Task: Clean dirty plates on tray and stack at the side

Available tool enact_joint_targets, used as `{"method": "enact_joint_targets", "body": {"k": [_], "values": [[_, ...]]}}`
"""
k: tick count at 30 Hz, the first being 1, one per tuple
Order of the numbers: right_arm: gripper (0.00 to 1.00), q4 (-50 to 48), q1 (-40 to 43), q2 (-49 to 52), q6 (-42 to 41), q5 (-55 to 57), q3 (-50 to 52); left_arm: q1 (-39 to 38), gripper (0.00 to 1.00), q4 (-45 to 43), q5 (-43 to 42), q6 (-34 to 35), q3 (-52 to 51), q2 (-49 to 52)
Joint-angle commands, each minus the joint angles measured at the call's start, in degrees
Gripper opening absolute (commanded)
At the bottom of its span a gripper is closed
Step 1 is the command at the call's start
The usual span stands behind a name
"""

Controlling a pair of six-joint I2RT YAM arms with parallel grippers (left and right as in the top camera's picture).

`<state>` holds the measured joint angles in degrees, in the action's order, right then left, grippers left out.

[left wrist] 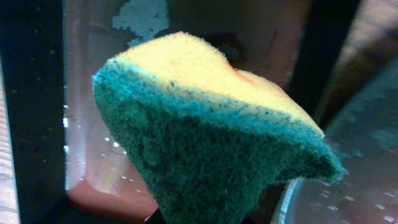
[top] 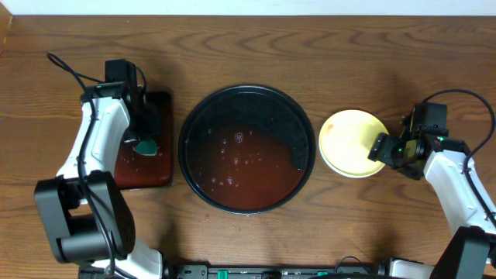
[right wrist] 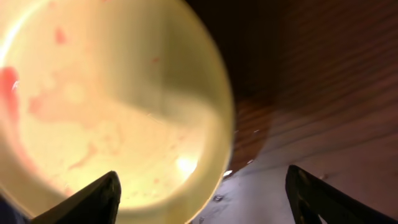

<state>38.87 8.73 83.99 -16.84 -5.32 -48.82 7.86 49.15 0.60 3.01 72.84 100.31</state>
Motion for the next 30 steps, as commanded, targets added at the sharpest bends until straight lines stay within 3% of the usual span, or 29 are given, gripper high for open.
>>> {"method": "enact_joint_targets", "body": {"k": [1, 3, 4, 5, 6, 7, 11, 23, 25, 30], "values": [[0.84, 2.62, 0.15, 0.00, 0.87, -5.73, -3.80, 1.42, 0.08, -0.94, 3.04, -1.90, -0.46, 1.55], [0.85, 4.90, -0.09, 0.00, 1.18, -5.70, -5.86, 1.51, 0.17, -1.75, 3.02, -1.90, -0.46, 2.16], [0.85, 5.92, -0.22, -0.09, 1.60, -5.70, -6.80, 1.51, 0.31, -1.99, 3.04, -1.90, -0.46, 2.36], [0.86, 8.26, -0.52, -0.15, 2.21, -5.68, -8.94, 1.51, 0.55, -2.19, 2.89, -1.86, -0.46, 2.45], [0.86, 9.22, -0.61, -0.15, 2.38, -5.66, -9.88, 1.51, 0.67, -2.34, 2.89, -1.81, -0.46, 2.45], [0.86, 10.45, -0.74, -0.20, 2.38, -5.66, -11.08, 1.51, 0.72, -2.40, 2.89, -1.55, -0.46, 2.45], [0.86, 14.62, -0.92, -0.98, 2.82, -5.66, -15.34, 0.98, 0.73, 0.02, 2.05, 3.54, 0.81, 0.76], [0.88, 19.26, -0.90, -14.71, 3.72, -5.57, -19.17, -5.60, 0.74, -0.57, 0.94, 3.50, 1.33, -15.13], [0.99, 20.20, -0.90, -17.68, 3.69, -5.20, -19.17, -5.57, 0.74, -0.57, 0.94, 3.50, 1.33, -15.69], [0.99, 21.24, -0.90, -24.79, 3.72, -3.65, -19.17, -5.57, 0.75, -0.57, 0.94, 3.50, 1.33, -15.65]]}}
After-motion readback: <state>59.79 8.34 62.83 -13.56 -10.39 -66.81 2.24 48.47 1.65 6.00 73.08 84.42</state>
